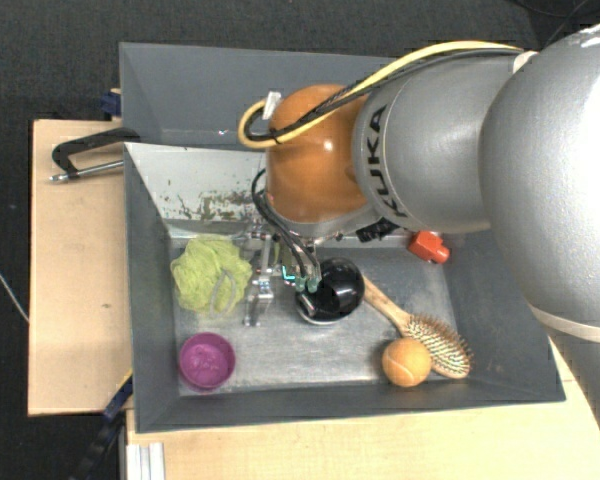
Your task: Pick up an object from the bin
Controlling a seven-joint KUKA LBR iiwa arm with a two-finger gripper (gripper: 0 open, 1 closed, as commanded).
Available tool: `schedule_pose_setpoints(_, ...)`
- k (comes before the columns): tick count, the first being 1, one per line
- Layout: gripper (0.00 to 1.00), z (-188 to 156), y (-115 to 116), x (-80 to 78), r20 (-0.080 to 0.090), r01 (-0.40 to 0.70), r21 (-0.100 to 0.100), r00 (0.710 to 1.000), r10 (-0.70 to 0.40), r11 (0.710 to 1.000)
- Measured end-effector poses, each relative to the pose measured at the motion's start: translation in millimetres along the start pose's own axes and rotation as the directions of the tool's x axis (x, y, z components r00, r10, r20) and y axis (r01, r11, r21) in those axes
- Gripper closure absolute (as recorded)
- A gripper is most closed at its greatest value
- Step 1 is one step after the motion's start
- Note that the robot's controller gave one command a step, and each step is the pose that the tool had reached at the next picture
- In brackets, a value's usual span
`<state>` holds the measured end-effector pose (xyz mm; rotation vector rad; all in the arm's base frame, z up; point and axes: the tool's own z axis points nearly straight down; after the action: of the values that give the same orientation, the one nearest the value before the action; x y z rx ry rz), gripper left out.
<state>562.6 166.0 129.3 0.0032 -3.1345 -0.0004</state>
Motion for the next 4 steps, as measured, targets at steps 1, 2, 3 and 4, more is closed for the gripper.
schedule_pose_setpoints(1, 1.00, -4.4, -0.8, -2.2, 0.008, -0.002, -0.002, 1.000, 0.002, 1.000)
schedule_pose_setpoints(2, 1.00, -4.4, -0.8, -2.2, 0.008, -0.002, -0.002, 1.000, 0.002, 1.000)
schedule_pose_setpoints(3, 1.00, -39.9, -7.7, 29.6, -0.001, 0.021, 0.002, 1.000, -0.021, 1.000)
schedule_pose_setpoints(4, 1.00, -91.2, -10.5, 25.6, 0.011, 0.059, -0.001, 0.998, -0.059, 0.998)
